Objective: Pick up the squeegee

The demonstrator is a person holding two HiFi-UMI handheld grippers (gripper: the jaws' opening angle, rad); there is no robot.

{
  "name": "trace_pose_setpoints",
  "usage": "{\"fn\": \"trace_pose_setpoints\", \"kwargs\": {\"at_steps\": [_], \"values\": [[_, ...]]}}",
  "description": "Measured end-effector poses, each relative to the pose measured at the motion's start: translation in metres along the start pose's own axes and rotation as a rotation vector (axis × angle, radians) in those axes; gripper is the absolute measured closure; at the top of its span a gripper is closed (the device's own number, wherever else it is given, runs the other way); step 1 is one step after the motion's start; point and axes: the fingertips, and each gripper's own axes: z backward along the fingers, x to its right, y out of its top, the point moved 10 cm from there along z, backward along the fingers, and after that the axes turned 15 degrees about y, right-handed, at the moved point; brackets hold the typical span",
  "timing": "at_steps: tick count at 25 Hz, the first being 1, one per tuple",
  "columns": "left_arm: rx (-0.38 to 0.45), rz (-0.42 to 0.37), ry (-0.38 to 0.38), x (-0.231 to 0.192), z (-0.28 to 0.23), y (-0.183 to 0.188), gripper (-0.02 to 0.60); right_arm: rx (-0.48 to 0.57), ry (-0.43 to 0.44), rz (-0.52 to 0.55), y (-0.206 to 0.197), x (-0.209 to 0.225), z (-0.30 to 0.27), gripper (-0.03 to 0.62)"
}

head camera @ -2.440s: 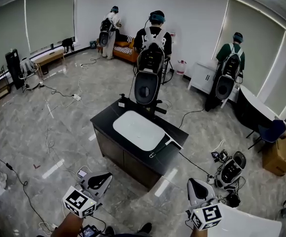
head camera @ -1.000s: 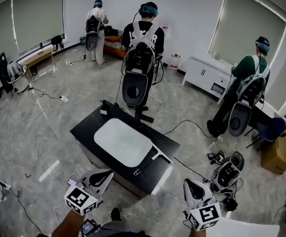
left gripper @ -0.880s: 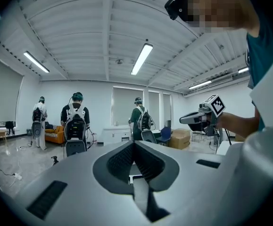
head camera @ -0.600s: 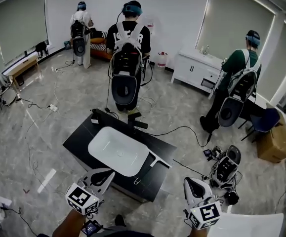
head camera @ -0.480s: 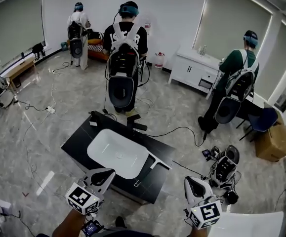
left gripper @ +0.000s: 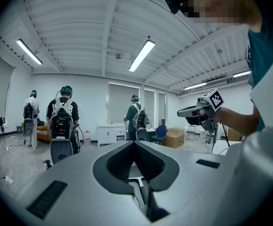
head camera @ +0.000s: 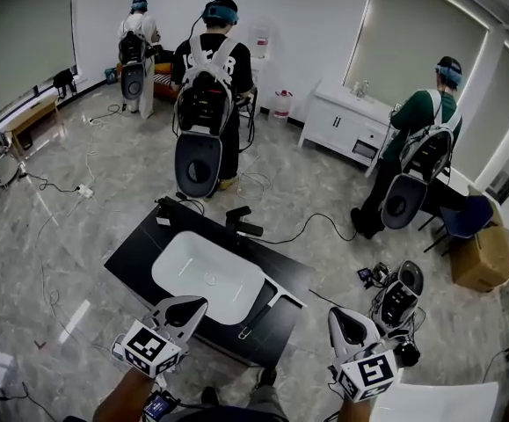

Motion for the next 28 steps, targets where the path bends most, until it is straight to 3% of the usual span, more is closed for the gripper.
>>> {"fn": "trace_pose_setpoints", "kwargs": {"at_steps": [13, 28], "values": [[-0.090, 0.032, 0.080, 0.032, -0.070, -0.029, 0.575, -0.005, 0.141, -0.006, -0.027, 0.087, -0.039, 0.585], [-0.274, 0.065, 0.053, 0.054, -0.169, -0.097, 0.575, -0.059, 0.193, -0.120, -0.101, 0.165, -0.075, 0.585]]}}
